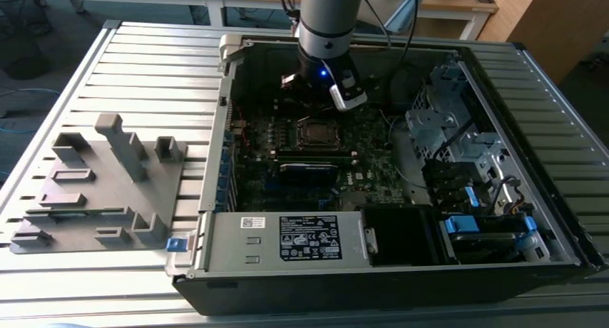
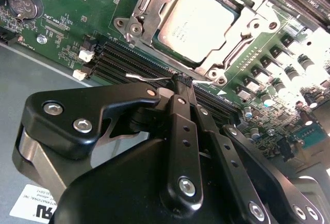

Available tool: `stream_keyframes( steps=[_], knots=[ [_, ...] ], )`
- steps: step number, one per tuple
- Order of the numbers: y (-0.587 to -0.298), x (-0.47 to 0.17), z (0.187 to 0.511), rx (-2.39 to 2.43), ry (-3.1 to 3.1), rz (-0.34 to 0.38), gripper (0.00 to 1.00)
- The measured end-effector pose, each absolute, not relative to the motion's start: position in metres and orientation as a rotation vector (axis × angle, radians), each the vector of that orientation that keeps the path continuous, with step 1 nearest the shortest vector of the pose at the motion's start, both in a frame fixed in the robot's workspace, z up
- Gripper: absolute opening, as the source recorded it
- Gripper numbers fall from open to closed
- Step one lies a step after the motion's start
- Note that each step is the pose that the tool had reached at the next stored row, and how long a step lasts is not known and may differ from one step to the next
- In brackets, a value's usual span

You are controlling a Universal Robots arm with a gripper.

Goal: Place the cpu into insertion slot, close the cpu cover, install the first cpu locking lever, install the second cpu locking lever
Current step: 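Install the first cpu locking lever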

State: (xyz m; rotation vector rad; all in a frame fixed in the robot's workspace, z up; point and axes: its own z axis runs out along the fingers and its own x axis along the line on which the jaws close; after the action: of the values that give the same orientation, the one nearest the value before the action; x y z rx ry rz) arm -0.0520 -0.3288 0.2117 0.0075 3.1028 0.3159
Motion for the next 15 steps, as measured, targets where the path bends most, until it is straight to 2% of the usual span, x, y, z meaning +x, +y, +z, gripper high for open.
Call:
stream_keyframes(
  steps=[15],
  knots=[
    [-0.3267,-0.0462,0.2103,0.007,3.104,0.305,0.11]
  ],
)
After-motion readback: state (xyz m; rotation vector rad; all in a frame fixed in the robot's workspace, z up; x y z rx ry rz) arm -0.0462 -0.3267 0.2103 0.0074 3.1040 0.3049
